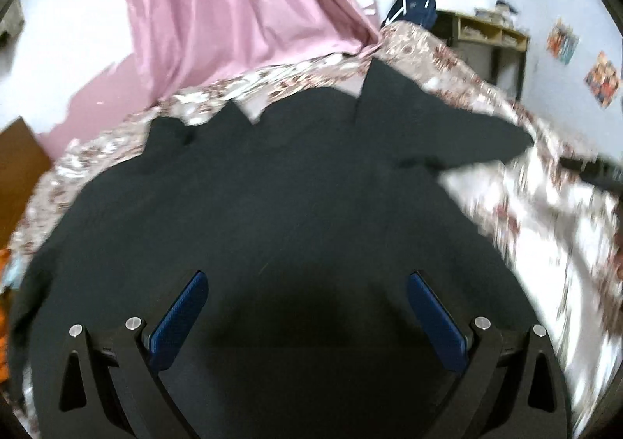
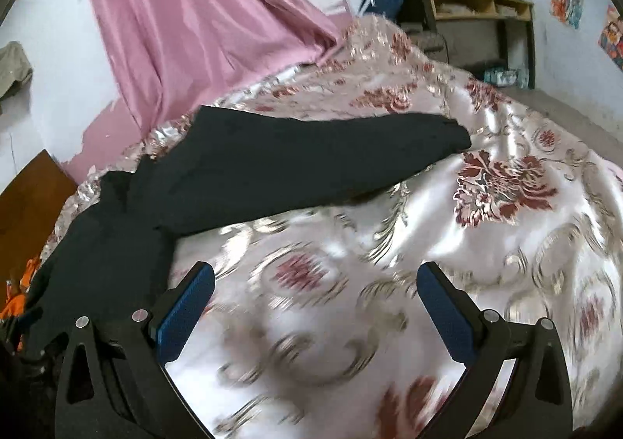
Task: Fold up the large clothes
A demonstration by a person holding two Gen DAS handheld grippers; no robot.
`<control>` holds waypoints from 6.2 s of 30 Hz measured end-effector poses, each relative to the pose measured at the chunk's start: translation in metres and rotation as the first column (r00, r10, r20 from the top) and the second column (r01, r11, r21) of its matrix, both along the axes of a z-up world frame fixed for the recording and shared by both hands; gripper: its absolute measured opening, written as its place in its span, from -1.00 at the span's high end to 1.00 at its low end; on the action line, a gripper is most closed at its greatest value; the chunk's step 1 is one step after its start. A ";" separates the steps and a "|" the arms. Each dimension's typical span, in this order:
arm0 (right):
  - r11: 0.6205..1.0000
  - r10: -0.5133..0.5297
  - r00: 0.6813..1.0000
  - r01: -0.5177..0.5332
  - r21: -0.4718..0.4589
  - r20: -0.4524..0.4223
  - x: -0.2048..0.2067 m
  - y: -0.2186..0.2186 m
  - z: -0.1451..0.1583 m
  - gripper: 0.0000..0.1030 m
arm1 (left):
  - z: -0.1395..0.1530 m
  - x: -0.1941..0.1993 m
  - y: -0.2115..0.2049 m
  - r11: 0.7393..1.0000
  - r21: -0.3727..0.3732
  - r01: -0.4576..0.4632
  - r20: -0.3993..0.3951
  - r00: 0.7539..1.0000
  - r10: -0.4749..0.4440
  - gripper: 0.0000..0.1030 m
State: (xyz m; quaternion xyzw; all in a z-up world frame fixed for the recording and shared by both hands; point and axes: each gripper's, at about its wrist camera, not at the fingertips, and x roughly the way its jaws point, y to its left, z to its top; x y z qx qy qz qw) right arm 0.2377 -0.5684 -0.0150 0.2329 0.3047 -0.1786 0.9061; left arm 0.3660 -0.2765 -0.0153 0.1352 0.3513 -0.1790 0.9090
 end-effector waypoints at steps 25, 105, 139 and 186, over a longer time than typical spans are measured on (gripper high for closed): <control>0.779 -0.449 0.893 0.385 0.496 0.012 0.106 -0.171 -0.088 0.80 | -0.062 0.142 -0.067 0.976 -0.202 -0.080 -0.221 0.975 0.034 -1.00; 0.791 0.535 0.838 -0.543 -0.282 -0.111 0.125 0.212 -0.005 -0.54 | -0.103 0.141 0.173 0.710 -0.528 -0.466 -0.619 0.784 0.054 -0.97; 0.828 0.484 0.846 -0.525 -0.198 -0.223 0.309 0.323 -0.041 -0.56 | -0.042 0.149 0.308 0.790 -0.393 -0.471 -0.286 0.879 0.381 0.83; 0.789 0.306 0.891 -0.435 -0.434 -0.336 0.260 0.398 -0.067 -0.96 | -0.111 -0.047 0.568 -0.120 -0.653 -0.748 -0.672 0.499 0.547 -1.00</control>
